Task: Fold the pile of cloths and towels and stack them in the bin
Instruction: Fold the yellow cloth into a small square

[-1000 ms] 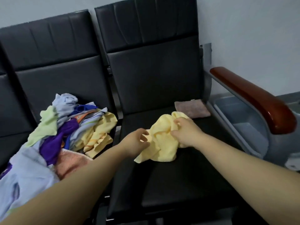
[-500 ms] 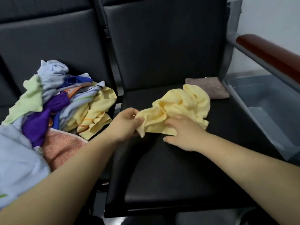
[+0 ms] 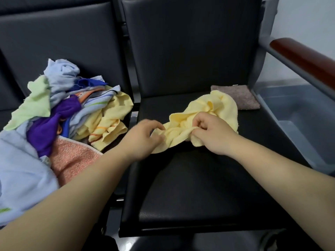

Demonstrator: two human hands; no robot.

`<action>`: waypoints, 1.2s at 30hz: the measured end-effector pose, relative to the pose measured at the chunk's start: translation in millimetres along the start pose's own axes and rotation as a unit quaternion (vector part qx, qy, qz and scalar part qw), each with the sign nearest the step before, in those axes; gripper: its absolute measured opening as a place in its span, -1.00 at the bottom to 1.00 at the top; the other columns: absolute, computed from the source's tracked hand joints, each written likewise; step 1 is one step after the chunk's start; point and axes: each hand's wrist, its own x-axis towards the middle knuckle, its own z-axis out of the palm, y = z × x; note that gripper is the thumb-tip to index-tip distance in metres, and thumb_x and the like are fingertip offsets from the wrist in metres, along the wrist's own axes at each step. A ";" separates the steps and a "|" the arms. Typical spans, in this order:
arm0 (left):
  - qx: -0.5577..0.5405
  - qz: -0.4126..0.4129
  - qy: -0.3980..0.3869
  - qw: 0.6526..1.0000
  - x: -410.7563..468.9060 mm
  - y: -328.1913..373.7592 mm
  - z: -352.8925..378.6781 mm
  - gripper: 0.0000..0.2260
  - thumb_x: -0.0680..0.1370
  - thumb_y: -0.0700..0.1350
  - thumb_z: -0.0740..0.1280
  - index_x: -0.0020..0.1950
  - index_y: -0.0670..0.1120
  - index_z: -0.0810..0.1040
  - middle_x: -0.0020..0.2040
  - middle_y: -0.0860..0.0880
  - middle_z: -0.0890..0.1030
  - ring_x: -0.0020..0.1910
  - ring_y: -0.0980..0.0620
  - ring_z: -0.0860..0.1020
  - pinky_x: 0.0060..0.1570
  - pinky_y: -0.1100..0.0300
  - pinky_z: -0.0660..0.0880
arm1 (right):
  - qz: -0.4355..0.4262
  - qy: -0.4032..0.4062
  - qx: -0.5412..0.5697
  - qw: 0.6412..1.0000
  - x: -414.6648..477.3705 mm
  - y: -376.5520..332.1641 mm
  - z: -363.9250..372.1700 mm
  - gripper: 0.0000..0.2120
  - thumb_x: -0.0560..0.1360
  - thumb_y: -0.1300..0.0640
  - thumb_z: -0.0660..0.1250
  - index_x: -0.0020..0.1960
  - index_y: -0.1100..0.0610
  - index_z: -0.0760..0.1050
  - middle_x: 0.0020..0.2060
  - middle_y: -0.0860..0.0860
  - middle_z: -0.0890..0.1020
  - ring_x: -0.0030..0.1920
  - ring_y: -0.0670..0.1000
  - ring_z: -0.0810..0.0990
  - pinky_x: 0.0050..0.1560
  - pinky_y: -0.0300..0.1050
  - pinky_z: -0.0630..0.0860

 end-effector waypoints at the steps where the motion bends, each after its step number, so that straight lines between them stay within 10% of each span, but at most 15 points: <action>1: 0.011 -0.001 -0.033 0.999 -1.2 3.4 3.8 -0.78 0.55 0.08 0.42 0.18 0.13 0.59 0.08 0.15 0.57 0.06 0.16 0.54 0.15 0.14 0.50 | -0.002 -0.013 -0.008 1.000 -2.1 -0.6 -1.8 -0.88 0.61 0.15 0.29 -0.04 -0.05 0.51 -0.23 -0.09 0.58 -0.22 -0.05 0.54 -0.18 -0.10 0.52; 8: 0.071 -0.050 -0.059 0.994 -0.9 9.9 13.5 -0.88 0.56 0.02 0.37 -0.15 0.03 0.54 -0.20 0.05 0.58 -0.17 0.02 0.56 -0.24 0.13 0.46 | 0.041 -0.142 -0.142 0.979 -18.2 10.0 -3.2 -0.83 0.59 0.02 0.34 0.16 -0.12 0.61 0.00 -0.24 0.58 0.04 -0.14 0.57 -0.04 -0.27 0.48; 11: -0.094 -0.093 -0.021 0.991 0.3 18.2 8.7 -0.90 0.59 -0.02 0.39 -0.05 -0.03 0.60 -0.16 0.02 0.66 -0.16 0.04 0.62 -0.20 0.17 0.50 | 0.026 -0.118 -0.149 0.981 -20.1 8.9 -3.9 -0.68 0.53 -0.05 0.40 0.27 -0.14 0.55 0.12 -0.26 0.49 0.15 -0.15 0.51 0.10 -0.21 0.47; 15: -0.416 -0.142 -0.008 0.898 -4.5 32.9 3.5 -0.95 0.64 -0.15 0.37 0.08 -0.09 0.56 -0.15 -0.05 0.63 -0.25 -0.01 0.59 -0.20 0.03 0.50 | -0.008 -0.097 -0.124 0.988 -24.0 0.5 1.9 -0.61 0.46 -0.15 0.50 0.25 -0.15 0.55 0.12 -0.23 0.48 0.14 -0.13 0.51 0.17 -0.12 0.52; 21: -0.540 -0.166 -0.015 0.825 -12.1 45.9 -7.2 -0.92 0.68 -0.22 0.28 0.06 -0.07 0.54 -0.19 -0.06 0.62 -0.32 0.01 0.58 -0.29 0.11 0.54 | -0.019 -0.086 -0.051 0.995 -26.1 -9.2 20.0 -0.47 0.43 -0.13 0.57 0.30 -0.11 0.44 0.10 -0.22 0.53 0.00 -0.16 0.57 0.02 -0.21 0.53; 31: -0.526 -0.137 -0.057 0.837 -16.3 47.9 -15.2 -0.85 0.65 -0.22 0.30 -0.09 -0.10 0.59 -0.13 -0.19 0.60 -0.29 -0.05 0.57 -0.30 0.12 0.54 | -0.008 -0.024 0.051 0.998 -17.7 -19.3 30.4 -0.86 0.60 0.04 0.40 -0.09 -0.17 0.65 -0.09 -0.16 0.68 -0.07 -0.13 0.61 -0.07 -0.22 0.48; 36: -0.351 -0.066 -0.042 0.933 -17.4 33.3 -25.6 -0.69 0.45 0.08 0.54 -0.07 -0.14 0.64 -0.14 -0.17 0.61 -0.25 -0.08 0.53 -0.31 0.16 0.46 | 0.089 -0.105 0.211 0.968 -9.6 -17.2 5.3 -0.82 0.63 0.22 0.33 0.00 0.06 0.70 -0.07 -0.01 0.74 -0.01 -0.01 0.69 0.05 -0.07 0.63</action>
